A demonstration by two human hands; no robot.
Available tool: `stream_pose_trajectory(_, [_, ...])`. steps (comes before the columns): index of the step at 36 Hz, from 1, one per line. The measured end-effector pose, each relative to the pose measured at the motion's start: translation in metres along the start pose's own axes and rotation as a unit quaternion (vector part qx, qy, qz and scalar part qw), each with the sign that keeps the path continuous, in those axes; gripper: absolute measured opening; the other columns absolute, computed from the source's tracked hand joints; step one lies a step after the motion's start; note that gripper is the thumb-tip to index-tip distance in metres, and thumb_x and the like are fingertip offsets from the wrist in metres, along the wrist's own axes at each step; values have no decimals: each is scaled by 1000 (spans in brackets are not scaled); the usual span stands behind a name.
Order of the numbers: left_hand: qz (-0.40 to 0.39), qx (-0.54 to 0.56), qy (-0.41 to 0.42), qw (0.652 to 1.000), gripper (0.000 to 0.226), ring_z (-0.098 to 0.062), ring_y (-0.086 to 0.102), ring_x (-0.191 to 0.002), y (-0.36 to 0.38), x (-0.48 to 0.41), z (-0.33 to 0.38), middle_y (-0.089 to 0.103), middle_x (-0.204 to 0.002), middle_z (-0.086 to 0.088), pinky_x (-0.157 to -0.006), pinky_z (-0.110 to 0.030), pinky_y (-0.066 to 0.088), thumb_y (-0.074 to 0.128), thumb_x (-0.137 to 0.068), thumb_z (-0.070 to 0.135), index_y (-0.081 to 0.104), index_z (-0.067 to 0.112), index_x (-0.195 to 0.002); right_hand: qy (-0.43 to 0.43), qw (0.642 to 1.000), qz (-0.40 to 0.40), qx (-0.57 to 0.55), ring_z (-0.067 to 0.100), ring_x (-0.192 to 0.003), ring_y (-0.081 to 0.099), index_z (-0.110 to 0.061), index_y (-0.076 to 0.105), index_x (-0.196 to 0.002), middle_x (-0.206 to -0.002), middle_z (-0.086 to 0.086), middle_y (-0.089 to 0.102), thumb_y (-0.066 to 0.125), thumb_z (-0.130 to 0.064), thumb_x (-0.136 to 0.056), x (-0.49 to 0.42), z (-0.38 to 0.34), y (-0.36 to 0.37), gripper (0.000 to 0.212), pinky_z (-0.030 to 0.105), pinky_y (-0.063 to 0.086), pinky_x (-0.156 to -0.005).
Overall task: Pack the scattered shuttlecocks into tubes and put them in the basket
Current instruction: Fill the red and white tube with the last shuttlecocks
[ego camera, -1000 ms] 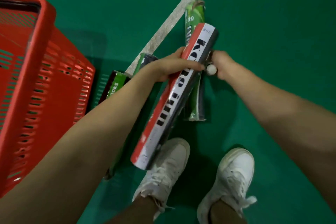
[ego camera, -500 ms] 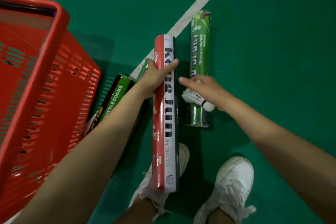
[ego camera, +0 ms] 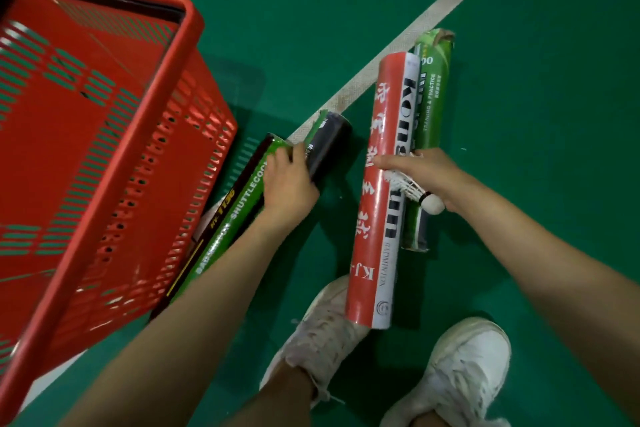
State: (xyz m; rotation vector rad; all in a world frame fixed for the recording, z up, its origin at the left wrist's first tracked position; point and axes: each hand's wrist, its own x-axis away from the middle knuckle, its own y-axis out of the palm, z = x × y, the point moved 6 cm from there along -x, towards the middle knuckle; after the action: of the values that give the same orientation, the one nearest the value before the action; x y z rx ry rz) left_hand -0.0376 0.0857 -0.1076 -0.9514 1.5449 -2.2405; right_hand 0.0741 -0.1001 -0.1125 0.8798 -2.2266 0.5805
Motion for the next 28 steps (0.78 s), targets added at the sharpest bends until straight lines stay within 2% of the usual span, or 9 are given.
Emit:
stream_pose_trajectory(3, [-66,-87,-50,993,73,-39,35,-131,21,15,-34,35,-143,-19,-112,-54,21,58,-91,36,20,11,-148,2,1000,-1,-3,16,-80,72,-24,65,-95,-90,-1,74,80,-43,-68,1,0,-2,37,33,55,-79])
stream_pose_trajectory(5, [-83,-126,-47,988,81,-38,41,-128,31,21,-38,36,-144,-18,-112,-59,16,55,-92,45,9,13,-152,4,1000,-2,-8,17,-79,72,-23,65,-96,-90,-1,74,81,-42,-68,1,-1,-2,38,33,55,-78])
stream_pose_trajectory(9, [-51,-106,-44,992,83,-35,38,-130,38,24,-23,35,-145,-14,-108,-53,28,53,-92,50,6,20,-154,-1,1000,-2,-14,16,-78,73,-21,65,-99,-91,-1,75,81,-42,-68,2,-2,0,41,31,56,-75])
stream_pose_trajectory(12, [-23,96,-16,995,69,-31,31,-135,38,25,-9,32,-150,-12,-110,-42,26,46,-98,44,13,18,-154,-6,1000,-4,-19,15,-77,73,-23,65,-96,-89,-2,75,80,-41,-69,5,-2,1,37,28,54,-72])
stream_pose_trajectory(14, [38,188,-2,981,57,-26,29,-138,26,27,-11,32,-152,-10,-112,-34,23,44,-101,30,23,14,-152,-6,1000,-3,-21,15,-77,73,-23,65,-96,-90,-2,74,80,-41,-70,7,-2,0,35,27,54,-69])
stream_pose_trajectory(17, [122,103,2,987,58,-32,29,-138,11,31,-31,34,-148,-16,-117,-39,16,49,-91,4,33,7,-147,-3,1000,2,-14,16,-78,72,-22,64,-98,-92,-1,74,79,-42,-70,9,-2,0,37,28,53,-68])
stream_pose_trajectory(20, [59,36,-118,991,77,-32,9,-145,20,37,-72,13,-157,-14,-117,-51,4,53,-86,4,14,12,-152,3,1000,10,-14,17,-78,71,-23,64,-94,-91,-1,73,78,-42,-70,11,-2,-2,34,26,51,-65])
stream_pose_trajectory(23, [-9,-2,-182,983,83,-29,5,-146,29,43,-99,2,-160,-8,-114,-60,12,53,-92,8,-2,18,-153,7,1000,18,-14,17,-78,69,-23,63,-91,-89,-1,72,78,-42,-69,12,-2,-1,32,26,49,-63])
stream_pose_trajectory(28, [50,-25,-143,988,65,-37,29,-135,22,22,-81,26,-151,-17,-109,-53,28,53,-94,8,21,12,-150,16,1000,24,-13,17,-77,69,-22,63,-92,-90,0,71,78,-42,-70,13,-2,0,33,26,48,-63])
